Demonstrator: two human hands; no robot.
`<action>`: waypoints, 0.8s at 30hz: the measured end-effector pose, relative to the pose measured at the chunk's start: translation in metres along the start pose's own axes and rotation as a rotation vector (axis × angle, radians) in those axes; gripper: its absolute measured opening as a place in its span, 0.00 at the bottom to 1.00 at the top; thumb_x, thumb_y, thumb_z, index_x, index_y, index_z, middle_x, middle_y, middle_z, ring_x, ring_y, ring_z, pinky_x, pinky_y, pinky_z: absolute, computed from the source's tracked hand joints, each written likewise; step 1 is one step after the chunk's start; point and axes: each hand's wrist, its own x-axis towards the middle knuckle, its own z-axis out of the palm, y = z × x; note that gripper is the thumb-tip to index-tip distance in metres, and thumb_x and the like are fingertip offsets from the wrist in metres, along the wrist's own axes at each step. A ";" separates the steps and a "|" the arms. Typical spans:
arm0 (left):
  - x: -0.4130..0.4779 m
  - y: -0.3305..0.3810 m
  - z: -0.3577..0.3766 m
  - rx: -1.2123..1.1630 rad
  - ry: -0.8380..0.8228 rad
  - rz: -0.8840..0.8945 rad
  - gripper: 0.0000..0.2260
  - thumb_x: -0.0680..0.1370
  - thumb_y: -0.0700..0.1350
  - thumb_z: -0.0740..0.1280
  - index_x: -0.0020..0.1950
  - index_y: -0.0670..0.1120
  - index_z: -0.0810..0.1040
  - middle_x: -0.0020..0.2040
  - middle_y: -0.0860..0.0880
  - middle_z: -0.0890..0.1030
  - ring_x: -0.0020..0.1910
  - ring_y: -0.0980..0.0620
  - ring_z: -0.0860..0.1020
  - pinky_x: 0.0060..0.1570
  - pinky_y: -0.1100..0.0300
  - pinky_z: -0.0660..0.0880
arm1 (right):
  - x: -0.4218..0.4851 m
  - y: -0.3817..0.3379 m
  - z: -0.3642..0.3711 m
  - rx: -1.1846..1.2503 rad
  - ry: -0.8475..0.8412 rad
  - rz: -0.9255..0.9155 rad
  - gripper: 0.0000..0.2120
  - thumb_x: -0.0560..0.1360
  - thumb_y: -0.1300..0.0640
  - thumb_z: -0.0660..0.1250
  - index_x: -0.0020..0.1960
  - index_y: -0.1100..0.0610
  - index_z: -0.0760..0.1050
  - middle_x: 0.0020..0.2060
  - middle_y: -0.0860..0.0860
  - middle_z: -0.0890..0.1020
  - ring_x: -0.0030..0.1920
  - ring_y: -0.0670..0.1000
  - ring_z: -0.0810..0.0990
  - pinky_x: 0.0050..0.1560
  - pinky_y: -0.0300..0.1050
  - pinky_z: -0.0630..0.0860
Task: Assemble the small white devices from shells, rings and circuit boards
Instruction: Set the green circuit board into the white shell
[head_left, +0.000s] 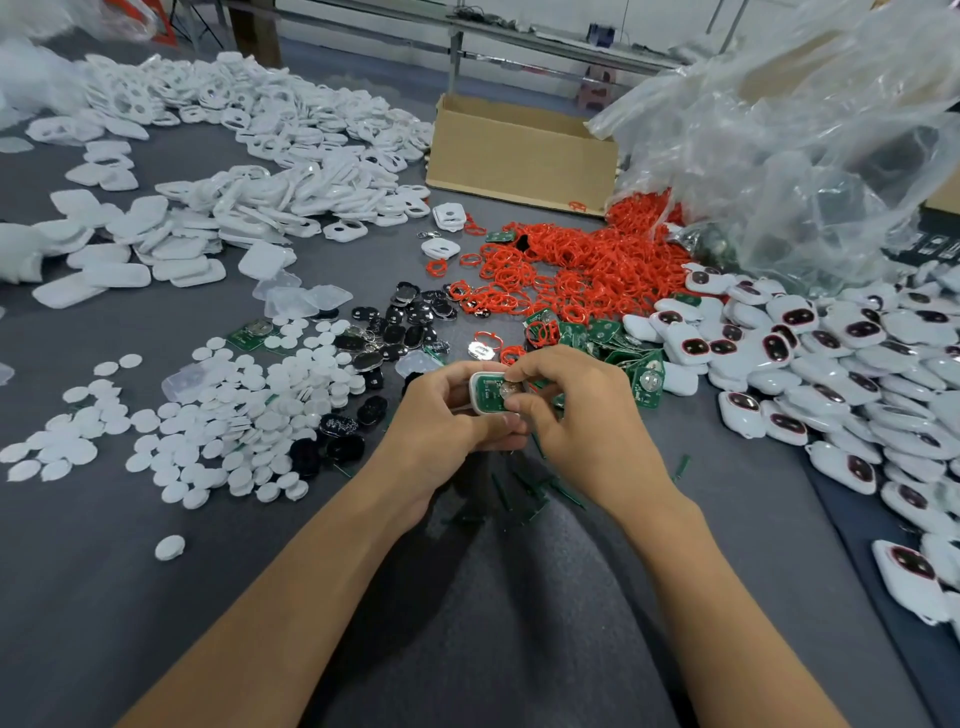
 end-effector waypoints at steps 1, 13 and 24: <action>0.000 0.000 0.000 0.000 0.001 -0.001 0.17 0.71 0.24 0.69 0.57 0.37 0.78 0.45 0.42 0.82 0.37 0.51 0.83 0.38 0.62 0.81 | 0.000 0.000 0.000 0.000 -0.001 -0.002 0.07 0.70 0.66 0.71 0.48 0.62 0.80 0.46 0.54 0.82 0.46 0.54 0.78 0.51 0.52 0.75; 0.003 0.002 0.001 -0.064 0.000 -0.055 0.08 0.78 0.33 0.65 0.55 0.38 0.79 0.42 0.43 0.83 0.35 0.50 0.82 0.40 0.58 0.82 | -0.004 -0.002 0.000 0.025 0.043 -0.018 0.07 0.70 0.68 0.70 0.46 0.60 0.80 0.44 0.53 0.81 0.45 0.53 0.78 0.49 0.49 0.76; 0.003 0.001 0.004 -0.039 0.059 -0.048 0.07 0.81 0.31 0.60 0.53 0.38 0.76 0.42 0.42 0.81 0.32 0.52 0.82 0.37 0.59 0.82 | -0.003 0.000 0.005 0.143 0.074 0.089 0.08 0.69 0.65 0.74 0.47 0.59 0.82 0.44 0.51 0.82 0.44 0.49 0.79 0.48 0.45 0.76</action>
